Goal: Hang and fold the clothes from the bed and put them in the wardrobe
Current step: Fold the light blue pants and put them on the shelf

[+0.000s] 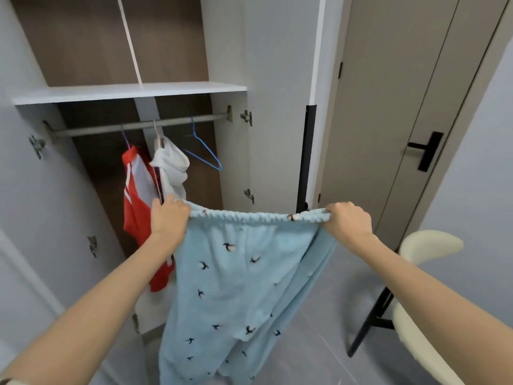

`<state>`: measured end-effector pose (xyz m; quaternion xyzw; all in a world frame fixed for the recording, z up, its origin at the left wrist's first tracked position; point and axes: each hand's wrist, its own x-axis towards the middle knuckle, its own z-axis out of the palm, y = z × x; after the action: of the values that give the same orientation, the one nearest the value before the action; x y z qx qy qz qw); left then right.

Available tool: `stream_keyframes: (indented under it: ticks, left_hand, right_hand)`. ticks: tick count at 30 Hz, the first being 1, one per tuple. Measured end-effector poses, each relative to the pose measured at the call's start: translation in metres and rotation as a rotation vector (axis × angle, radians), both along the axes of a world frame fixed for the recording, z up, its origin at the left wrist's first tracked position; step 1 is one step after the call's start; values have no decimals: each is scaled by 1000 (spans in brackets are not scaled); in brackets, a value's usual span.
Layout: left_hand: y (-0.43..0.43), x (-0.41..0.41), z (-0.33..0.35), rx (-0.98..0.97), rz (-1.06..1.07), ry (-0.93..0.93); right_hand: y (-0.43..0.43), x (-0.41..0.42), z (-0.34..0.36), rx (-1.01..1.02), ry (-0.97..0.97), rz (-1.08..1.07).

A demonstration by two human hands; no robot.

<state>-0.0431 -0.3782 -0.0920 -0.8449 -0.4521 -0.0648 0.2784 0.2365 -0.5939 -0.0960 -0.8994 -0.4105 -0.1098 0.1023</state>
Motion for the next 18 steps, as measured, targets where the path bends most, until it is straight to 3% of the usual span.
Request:
stream_keyframes:
  ticks: [6, 8, 11, 13, 16, 18]
  left_hand:
    - [11, -24, -10, 3, 95, 0]
    - [14, -26, -11, -9, 114, -42]
    - [17, -26, -7, -20, 54, -84]
    - [19, -25, -4, -83, -14, -224]
    - [19, -14, 3, -232, -115, -528]
    - [19, -6, 7, -328, -248, -734]
  right_hand:
    - [18, -7, -5, 196, 79, 63]
    - [26, -8, -9, 328, 257, 89]
    - [33, -11, -4, 606, 673, 43]
    - [38, -18, -1, 678, 880, 54]
    - [48, -38, 7, 637, 970, 265]
    - [53, -49, 18, 770, 1195, 362]
